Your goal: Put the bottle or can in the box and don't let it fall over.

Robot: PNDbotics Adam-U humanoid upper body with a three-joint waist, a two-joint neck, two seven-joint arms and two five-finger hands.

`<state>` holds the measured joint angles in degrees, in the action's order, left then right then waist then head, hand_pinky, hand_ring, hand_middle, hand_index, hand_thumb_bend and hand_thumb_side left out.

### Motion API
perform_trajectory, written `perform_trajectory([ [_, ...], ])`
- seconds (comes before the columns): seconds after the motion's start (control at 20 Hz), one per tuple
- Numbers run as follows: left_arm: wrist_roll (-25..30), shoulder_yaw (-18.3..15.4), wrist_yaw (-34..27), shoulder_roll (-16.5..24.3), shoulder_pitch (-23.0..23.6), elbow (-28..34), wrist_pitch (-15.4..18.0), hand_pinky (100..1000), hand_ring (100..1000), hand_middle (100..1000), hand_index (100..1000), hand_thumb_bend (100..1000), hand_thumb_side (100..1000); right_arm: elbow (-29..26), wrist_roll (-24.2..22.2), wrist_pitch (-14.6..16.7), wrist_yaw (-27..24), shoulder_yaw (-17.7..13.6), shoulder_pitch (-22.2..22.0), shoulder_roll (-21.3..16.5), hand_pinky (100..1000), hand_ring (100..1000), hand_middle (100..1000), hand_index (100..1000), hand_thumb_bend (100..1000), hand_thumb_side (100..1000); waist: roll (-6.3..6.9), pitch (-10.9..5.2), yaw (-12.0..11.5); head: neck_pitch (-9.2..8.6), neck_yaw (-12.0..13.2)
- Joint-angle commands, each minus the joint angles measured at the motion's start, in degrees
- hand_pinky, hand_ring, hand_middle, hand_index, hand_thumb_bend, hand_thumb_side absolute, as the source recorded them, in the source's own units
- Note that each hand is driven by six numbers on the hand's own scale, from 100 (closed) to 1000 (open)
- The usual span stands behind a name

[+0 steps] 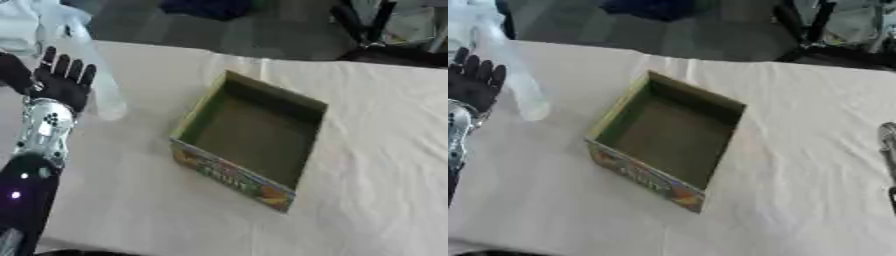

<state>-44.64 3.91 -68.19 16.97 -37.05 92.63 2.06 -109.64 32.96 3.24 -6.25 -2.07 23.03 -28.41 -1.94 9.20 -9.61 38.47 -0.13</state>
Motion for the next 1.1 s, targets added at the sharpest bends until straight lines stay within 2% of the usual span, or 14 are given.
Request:
perform_trajectory([
  [0.05, -0.04, -0.95, -0.82, 0.8, -2.0, -0.96, 0.3, 100, 100, 100, 988, 640, 1000, -0.94, -0.17, 0.1, -0.19, -0.26, 0.59, -0.8, 985, 927, 932, 844, 469, 429, 0.0, -0.62, 0.08, -0.5, 0.29],
  [0.65, 3.23, -1.5, -4.31, 1.94, -5.36, -7.96, -0.67, 100, 100, 100, 988, 616, 1000, -0.99, -0.25, 0.1, -0.35, -0.15, 0.76, -0.6, 988, 929, 935, 844, 463, 432, -0.27, -0.09, 0.48, -0.79, 0.48],
  [1.1, 3.53, -1.69, -4.19, 1.9, -6.51, -9.14, -0.47, 100, 100, 100, 992, 614, 1000, -0.93, -0.4, 0.09, -0.46, -0.02, 0.8, -0.48, 989, 930, 936, 844, 462, 432, -0.31, 0.11, 0.63, -1.13, 0.61],
])
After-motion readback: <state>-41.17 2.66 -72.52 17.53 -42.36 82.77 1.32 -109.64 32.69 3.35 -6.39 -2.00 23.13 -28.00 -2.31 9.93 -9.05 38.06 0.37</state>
